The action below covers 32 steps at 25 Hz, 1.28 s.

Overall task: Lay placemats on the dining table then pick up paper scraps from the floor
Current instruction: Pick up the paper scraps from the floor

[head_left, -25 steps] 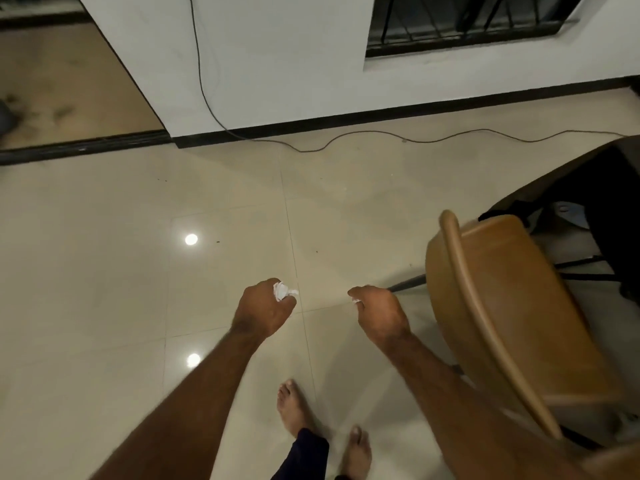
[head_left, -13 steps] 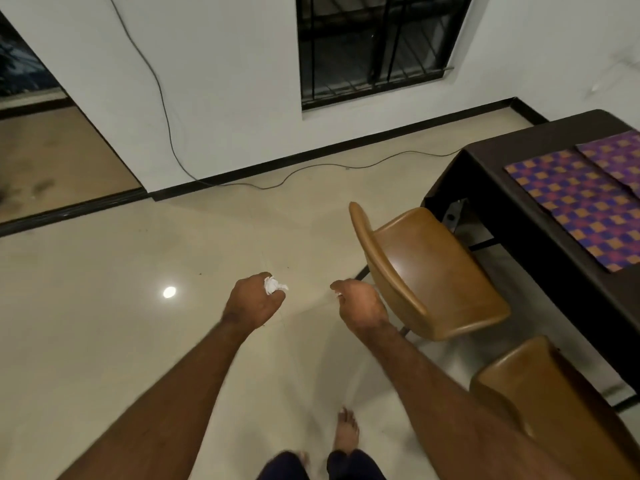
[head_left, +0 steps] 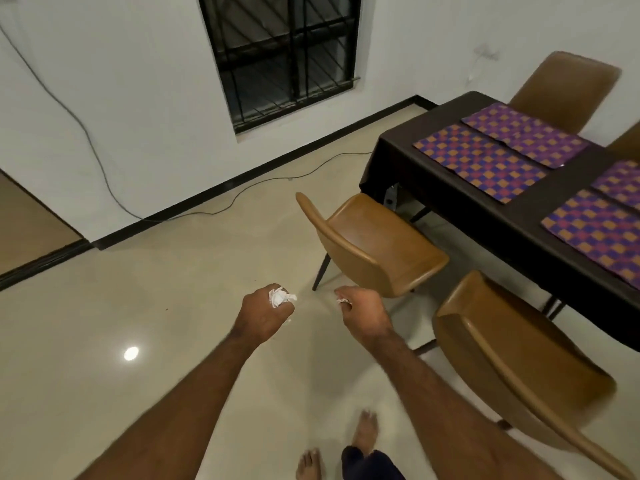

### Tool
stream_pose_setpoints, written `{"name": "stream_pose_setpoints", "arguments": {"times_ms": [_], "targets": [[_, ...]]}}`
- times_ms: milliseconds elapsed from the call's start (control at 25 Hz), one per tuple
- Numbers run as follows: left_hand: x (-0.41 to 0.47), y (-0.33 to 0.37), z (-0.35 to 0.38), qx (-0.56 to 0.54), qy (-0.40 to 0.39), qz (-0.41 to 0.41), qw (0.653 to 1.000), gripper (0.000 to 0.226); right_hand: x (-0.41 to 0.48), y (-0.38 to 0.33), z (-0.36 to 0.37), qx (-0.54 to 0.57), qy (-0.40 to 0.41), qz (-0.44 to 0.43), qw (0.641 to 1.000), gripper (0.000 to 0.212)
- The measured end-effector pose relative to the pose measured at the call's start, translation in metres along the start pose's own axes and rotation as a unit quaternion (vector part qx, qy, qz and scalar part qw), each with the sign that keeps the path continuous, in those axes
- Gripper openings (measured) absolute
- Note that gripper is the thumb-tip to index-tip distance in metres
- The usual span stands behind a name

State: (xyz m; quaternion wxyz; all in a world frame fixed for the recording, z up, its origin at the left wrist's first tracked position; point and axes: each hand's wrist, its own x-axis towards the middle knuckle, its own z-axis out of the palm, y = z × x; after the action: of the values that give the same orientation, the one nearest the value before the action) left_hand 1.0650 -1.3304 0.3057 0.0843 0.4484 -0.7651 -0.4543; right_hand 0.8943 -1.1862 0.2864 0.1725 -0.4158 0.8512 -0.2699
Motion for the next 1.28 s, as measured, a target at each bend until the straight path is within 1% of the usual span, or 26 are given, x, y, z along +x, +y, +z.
{"name": "stream_pose_setpoints", "arguments": {"times_ms": [200,280,360,520,600,680,760,840,960,1160,1280], "targets": [[-0.015,0.047,0.054,0.061,-0.058,0.07,0.994,0.022,-0.056,0.047,-0.049,-0.009,0.066,0.059,0.996,0.029],[-0.023,0.077,0.085,0.074,-0.078,0.103,0.989,0.019,-0.077,0.071,-0.077,-0.023,0.08,0.077,0.994,0.021],[-0.034,0.111,0.116,0.086,-0.088,0.138,0.983,0.016,-0.098,0.095,-0.107,-0.047,0.096,0.075,0.991,0.016],[-0.061,0.177,0.187,0.086,-0.119,0.196,0.97,0.018,-0.147,0.151,-0.171,-0.034,0.147,0.117,0.982,0.028],[-0.081,0.214,0.227,0.085,-0.144,0.228,0.959,0.02,-0.177,0.187,-0.201,-0.049,0.169,0.124,0.977,0.024],[-0.103,0.253,0.272,0.104,-0.146,0.269,0.946,0.018,-0.211,0.225,-0.236,-0.049,0.198,0.156,0.966,0.017],[-0.123,0.288,0.315,0.12,-0.15,0.298,0.935,0.017,-0.244,0.262,-0.265,-0.053,0.232,0.184,0.954,0.018],[-0.146,0.32,0.354,0.133,-0.17,0.329,0.92,0.015,-0.276,0.293,-0.293,-0.059,0.253,0.211,0.943,0.022],[-0.18,0.359,0.41,0.166,-0.201,0.369,0.892,0.012,-0.322,0.333,-0.331,-0.052,0.28,0.25,0.925,0.016],[-0.223,0.409,0.488,0.17,-0.278,0.418,0.848,0.009,-0.38,0.38,-0.369,-0.062,0.32,0.326,0.887,0.029],[-0.236,0.434,0.535,0.174,-0.308,0.437,0.827,0.009,-0.408,0.413,-0.386,-0.081,0.326,0.359,0.871,0.034]]}}
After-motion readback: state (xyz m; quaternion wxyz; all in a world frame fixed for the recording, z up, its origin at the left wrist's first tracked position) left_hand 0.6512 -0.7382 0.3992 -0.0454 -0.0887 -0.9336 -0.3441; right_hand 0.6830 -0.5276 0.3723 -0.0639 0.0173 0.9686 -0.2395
